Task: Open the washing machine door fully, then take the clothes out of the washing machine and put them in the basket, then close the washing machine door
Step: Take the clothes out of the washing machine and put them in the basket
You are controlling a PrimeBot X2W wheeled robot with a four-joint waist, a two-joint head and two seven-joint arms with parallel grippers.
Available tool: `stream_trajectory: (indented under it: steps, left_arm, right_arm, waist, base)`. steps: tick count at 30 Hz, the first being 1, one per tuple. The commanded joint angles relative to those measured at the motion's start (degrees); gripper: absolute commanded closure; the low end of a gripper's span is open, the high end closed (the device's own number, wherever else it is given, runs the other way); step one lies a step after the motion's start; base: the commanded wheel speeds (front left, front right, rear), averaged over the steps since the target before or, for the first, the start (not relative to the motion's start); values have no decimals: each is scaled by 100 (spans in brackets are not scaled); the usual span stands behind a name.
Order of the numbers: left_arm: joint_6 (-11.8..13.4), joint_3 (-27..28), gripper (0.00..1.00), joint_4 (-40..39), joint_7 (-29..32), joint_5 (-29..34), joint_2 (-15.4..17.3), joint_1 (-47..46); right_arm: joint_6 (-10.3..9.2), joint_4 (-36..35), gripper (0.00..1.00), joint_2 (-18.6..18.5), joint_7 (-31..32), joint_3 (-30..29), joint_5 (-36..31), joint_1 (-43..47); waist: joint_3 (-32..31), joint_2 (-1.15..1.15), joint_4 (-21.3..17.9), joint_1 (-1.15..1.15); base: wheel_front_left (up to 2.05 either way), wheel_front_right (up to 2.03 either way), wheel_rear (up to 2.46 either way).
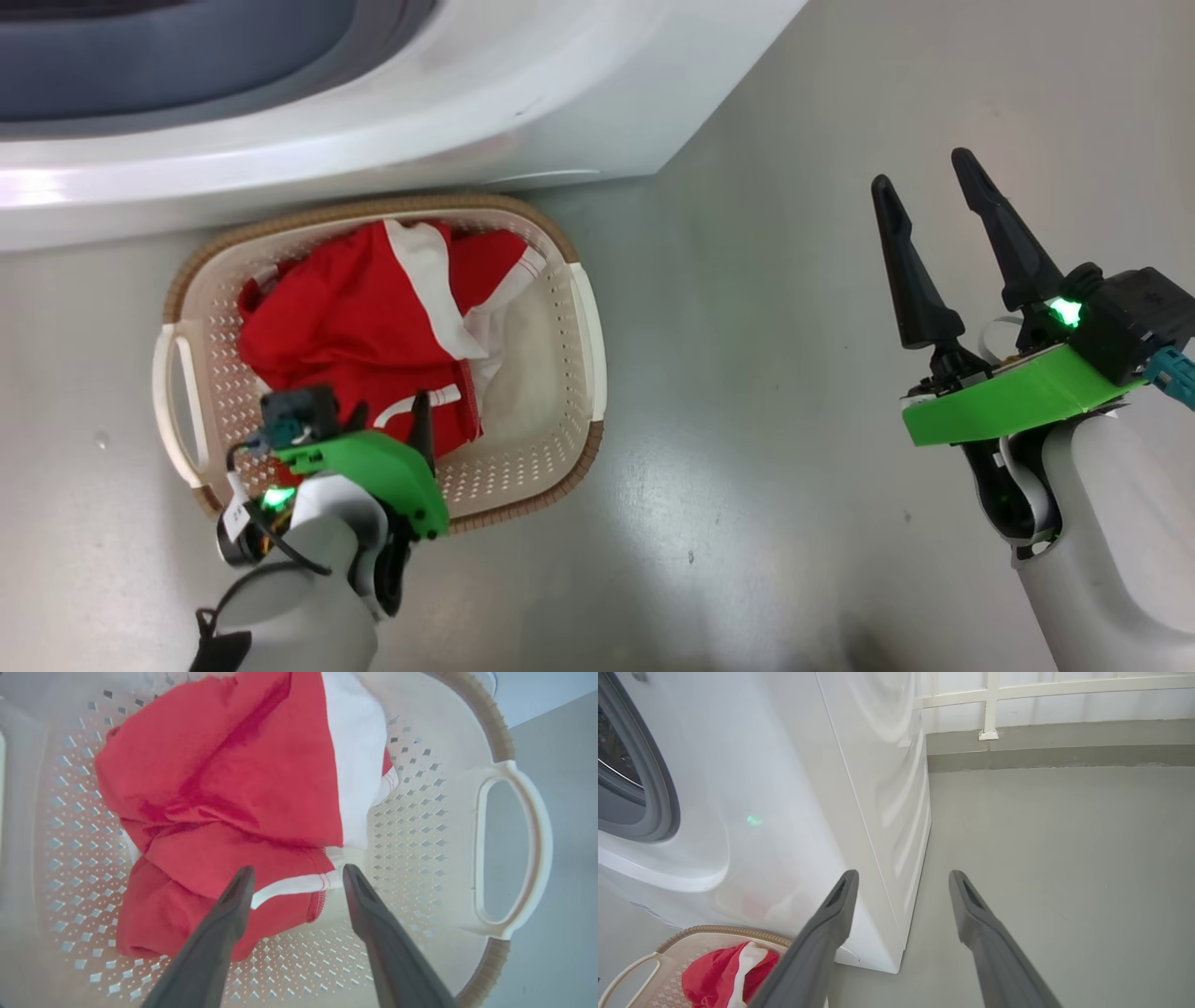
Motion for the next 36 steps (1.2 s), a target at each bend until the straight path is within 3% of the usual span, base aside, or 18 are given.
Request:
stream_trajectory:
  steps: [1, 6, 12, 26, 36]
  left_arm:
    - [61, 150, 0, -155, -68, 88, 202, 61]
    - [253, 580, 0, -984, -69, 563, 397, 347]
    - [278, 1311, 0, -2011, -70, 1220, 394, 951]
    - [12, 2585, 0, -3438, -71, 2373, 213, 2255]
    - [-176, 3050, 0, -4582, -71, 2854, 141, 3118]
  right_arm:
    - [43, -102, 0, 16, -36, 85, 68, 107]
    - [43, -58, 0, 58, -36, 75, 70, 168]
    - [43, 36, 0, 128, -36, 148, 77, 268]
    - [43, 371, 0, 314, -36, 204, -23, 593]
    - [43, 495, 0, 352, -36, 135, -130, 918]
  waist:
    - [-98, 0, 39, 0]
    - [-353, 0, 97, 0]
    - [-756, 0, 173, 0]
    - [-1851, 0, 110, 0]
    - [-2609, 0, 90, 0]
  base:
    - [0, 0, 0]
    - [0, 0, 0]
    - [0, 0, 0]
    - [0, 0, 0]
    - [0, 0, 0]
